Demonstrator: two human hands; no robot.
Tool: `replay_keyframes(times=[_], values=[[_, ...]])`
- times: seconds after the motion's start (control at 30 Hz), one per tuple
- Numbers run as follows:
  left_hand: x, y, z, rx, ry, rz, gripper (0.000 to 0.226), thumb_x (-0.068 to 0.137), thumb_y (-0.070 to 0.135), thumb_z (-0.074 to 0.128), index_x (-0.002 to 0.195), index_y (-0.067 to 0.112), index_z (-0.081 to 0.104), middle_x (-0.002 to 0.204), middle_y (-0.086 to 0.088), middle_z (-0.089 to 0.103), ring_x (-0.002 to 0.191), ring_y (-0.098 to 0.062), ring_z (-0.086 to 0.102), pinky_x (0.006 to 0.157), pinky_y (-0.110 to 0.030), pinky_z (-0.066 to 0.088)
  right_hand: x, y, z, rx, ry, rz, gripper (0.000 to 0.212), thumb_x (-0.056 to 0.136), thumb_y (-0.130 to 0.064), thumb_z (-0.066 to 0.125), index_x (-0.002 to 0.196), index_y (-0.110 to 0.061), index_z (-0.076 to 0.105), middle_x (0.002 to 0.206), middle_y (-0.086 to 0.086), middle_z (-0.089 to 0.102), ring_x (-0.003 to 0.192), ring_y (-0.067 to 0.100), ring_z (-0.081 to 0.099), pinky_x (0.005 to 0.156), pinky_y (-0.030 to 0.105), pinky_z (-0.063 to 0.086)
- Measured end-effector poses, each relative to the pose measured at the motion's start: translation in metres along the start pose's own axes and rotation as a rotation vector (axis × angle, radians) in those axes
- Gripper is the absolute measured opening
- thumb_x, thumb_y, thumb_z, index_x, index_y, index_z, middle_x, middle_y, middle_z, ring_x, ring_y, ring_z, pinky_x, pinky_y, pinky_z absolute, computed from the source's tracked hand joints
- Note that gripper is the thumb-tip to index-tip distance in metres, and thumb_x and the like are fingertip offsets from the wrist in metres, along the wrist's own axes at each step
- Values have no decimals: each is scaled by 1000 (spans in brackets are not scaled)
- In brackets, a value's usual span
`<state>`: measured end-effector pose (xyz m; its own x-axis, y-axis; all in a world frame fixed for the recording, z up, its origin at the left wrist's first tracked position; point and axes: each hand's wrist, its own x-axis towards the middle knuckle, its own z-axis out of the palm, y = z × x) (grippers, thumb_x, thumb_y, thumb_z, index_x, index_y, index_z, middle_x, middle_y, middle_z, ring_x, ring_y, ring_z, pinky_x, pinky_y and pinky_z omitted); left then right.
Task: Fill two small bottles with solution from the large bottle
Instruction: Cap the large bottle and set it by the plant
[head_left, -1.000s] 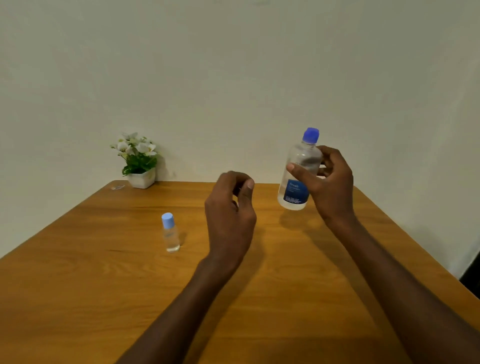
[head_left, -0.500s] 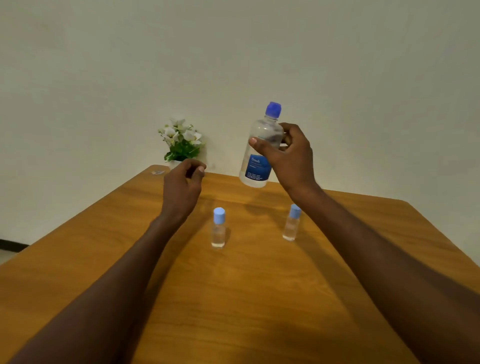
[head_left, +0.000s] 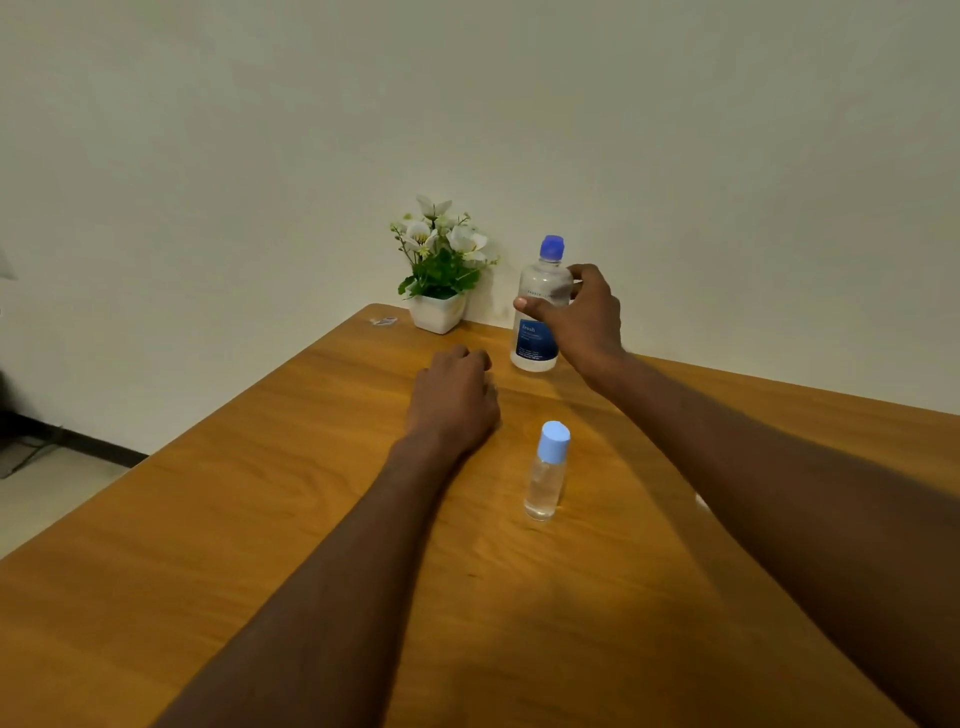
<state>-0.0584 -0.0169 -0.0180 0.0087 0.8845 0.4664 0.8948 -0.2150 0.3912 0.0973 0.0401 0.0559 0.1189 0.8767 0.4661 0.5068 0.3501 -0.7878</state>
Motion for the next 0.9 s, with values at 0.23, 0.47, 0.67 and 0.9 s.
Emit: replay_keyframes(times=[0.23,0.47,0.67,0.9], values=[[3,-3,3,11,-21,-29,22,99,32,61,112,16,69,112,-4,61,106,-23,56,93,-47,53,22,22,21,-18,38,41,74,79,-34,90,138,-12,51,134,8,64,116,24,63,93,35,53],[2,-2,1,3,-24,-38,23,100,33,61,114,16,69,115,-3,61,109,-22,55,94,-45,51,24,36,34,-55,66,69,67,84,-28,86,139,-11,52,137,9,65,122,26,64,98,37,53],[2,0,1,12,-25,-48,23,101,33,59,115,18,68,119,-3,60,113,-23,53,96,-44,49,22,54,44,-85,64,168,62,84,-29,86,134,-10,54,134,10,67,121,27,66,96,37,53],[1,1,0,20,-29,-45,24,101,34,59,118,18,67,122,-3,59,115,-22,52,98,-44,48,27,67,46,-158,62,272,59,80,-37,89,124,-10,61,126,8,67,113,22,65,85,30,50]])
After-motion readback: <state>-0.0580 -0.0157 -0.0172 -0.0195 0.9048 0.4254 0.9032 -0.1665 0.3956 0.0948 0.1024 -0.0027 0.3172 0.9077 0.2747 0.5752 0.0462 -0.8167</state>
